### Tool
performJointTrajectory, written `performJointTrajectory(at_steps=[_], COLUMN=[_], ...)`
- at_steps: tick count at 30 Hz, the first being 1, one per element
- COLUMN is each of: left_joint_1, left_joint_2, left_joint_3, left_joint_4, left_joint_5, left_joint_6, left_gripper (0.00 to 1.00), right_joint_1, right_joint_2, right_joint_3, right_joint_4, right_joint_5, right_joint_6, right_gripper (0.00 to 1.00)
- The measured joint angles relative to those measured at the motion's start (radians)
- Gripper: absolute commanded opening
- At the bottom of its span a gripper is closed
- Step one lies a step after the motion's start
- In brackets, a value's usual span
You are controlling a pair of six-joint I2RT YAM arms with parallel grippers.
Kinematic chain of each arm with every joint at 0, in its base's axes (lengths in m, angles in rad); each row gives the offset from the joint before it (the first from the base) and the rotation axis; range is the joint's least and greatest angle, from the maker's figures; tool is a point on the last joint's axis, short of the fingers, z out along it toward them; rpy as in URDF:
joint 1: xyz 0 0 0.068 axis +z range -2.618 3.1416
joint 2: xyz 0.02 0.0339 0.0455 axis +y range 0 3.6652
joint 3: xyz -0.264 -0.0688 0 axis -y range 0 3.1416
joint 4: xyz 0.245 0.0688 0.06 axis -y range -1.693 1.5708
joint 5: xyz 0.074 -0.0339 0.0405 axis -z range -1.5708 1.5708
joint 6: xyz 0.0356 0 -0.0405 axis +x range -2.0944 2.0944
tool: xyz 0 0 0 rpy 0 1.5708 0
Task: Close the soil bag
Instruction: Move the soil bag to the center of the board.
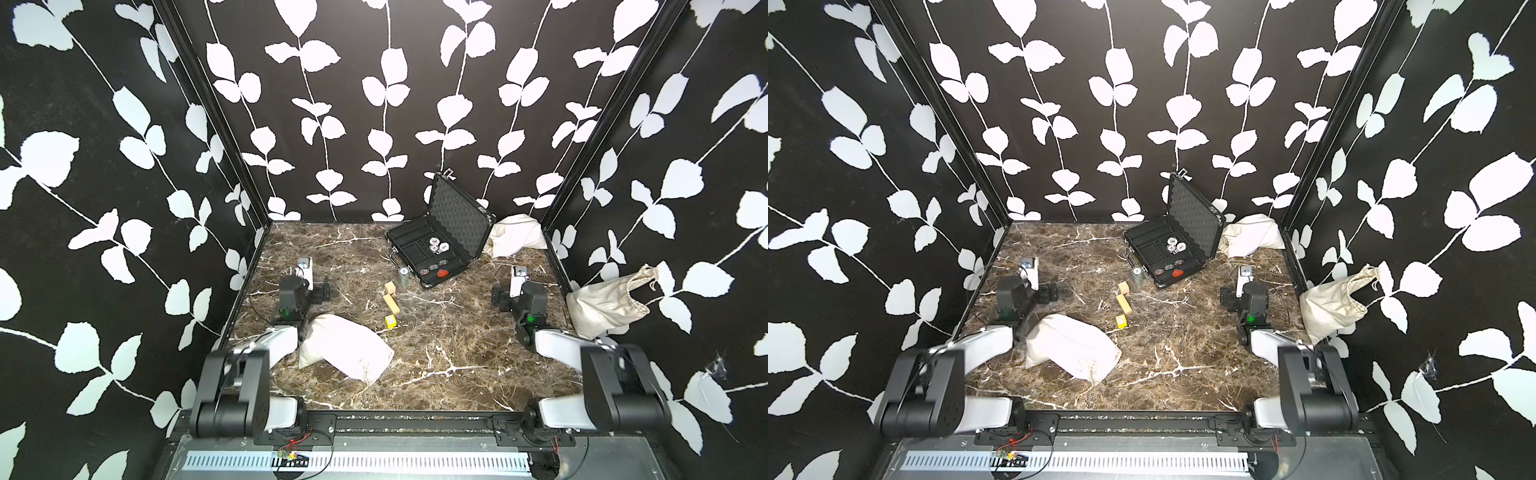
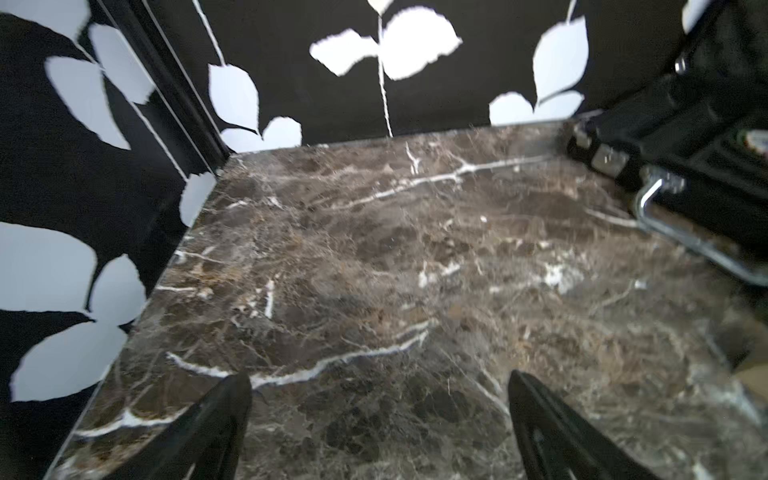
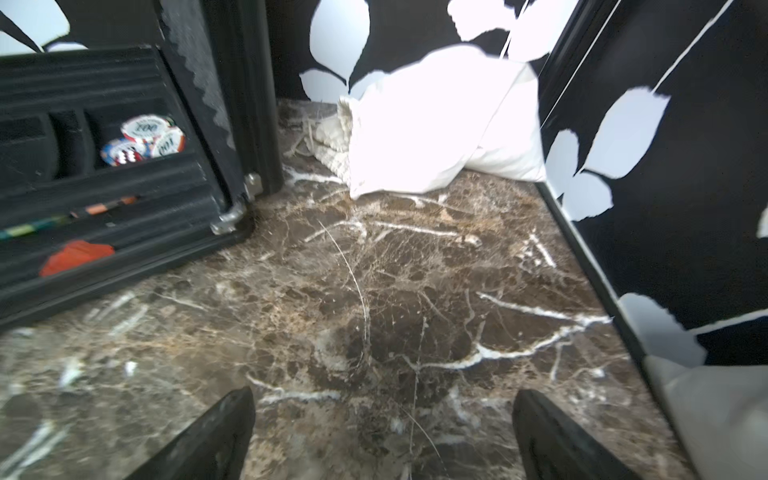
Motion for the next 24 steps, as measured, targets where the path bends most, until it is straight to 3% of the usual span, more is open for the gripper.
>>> performJointTrajectory(at_steps=[2,8,12,16,20,24], left_joint_1=[-0.029,-0.224,-0.288,-0.360,-0.391,-0.391], left_joint_2=[-0.078,-0.255,-0.321,-0.404,-0.520,-0.555], left_joint_3=[0.056,0.140,0.146,0.066,-0.042,-0.144], left_joint_4=[-0.109,-0.537,-0.805,-0.998,-1.077,-0.990], left_joint_5=[-0.065,-0.242,-0.254,-0.224,-0.196,-0.167], left_joint_6=[-0.051,-0.288,-0.449,-0.605,-0.729,-0.816], left_gripper=[0.99,0.99,0.99,0.99,0.96,0.87], right_joint_1=[0.019,0.104,0.141,0.192,0.250,0.319], right_joint_2=[-0.071,-0.255,-0.343,-0.393,-0.359,-0.259], right_joint_3=[0.031,0.080,0.102,0.101,0.101,0.101], right_joint_4=[-0.080,-0.352,-0.484,-0.526,-0.523,-0.513], right_joint_5=[0.021,0.073,0.072,0.042,-0.014,-0.048], right_joint_6=[0.026,0.094,0.127,0.161,0.172,0.174], right_gripper=[0.99,0.99,0.99,0.99,0.99,0.99])
